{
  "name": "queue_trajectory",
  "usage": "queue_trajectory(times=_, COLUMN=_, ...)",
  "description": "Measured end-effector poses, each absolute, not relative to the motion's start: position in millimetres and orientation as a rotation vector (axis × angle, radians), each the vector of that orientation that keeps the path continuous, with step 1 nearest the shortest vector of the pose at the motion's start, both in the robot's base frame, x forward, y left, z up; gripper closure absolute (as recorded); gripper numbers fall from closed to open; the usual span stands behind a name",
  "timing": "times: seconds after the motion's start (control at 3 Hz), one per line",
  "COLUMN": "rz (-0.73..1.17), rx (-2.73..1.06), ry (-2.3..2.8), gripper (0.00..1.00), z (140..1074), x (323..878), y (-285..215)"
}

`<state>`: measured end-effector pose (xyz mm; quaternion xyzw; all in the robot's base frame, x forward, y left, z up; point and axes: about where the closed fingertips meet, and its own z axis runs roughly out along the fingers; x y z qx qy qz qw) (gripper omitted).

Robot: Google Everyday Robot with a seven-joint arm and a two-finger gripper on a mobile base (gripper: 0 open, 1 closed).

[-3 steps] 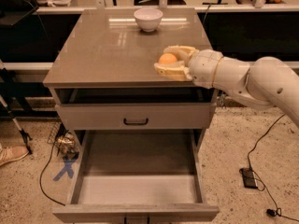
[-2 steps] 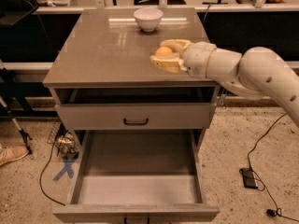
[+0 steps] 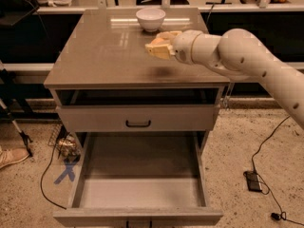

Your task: Pick orange from middle drawer and place on counter

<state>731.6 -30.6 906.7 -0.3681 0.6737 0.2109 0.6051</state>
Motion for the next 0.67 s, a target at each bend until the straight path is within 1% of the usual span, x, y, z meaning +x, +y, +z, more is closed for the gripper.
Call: queue_trajectory(times=0.67, rz=0.457, rx=-0.750, ry=1.654, gripper=1.00, z=889.1, x=795.7, y=-10.4)
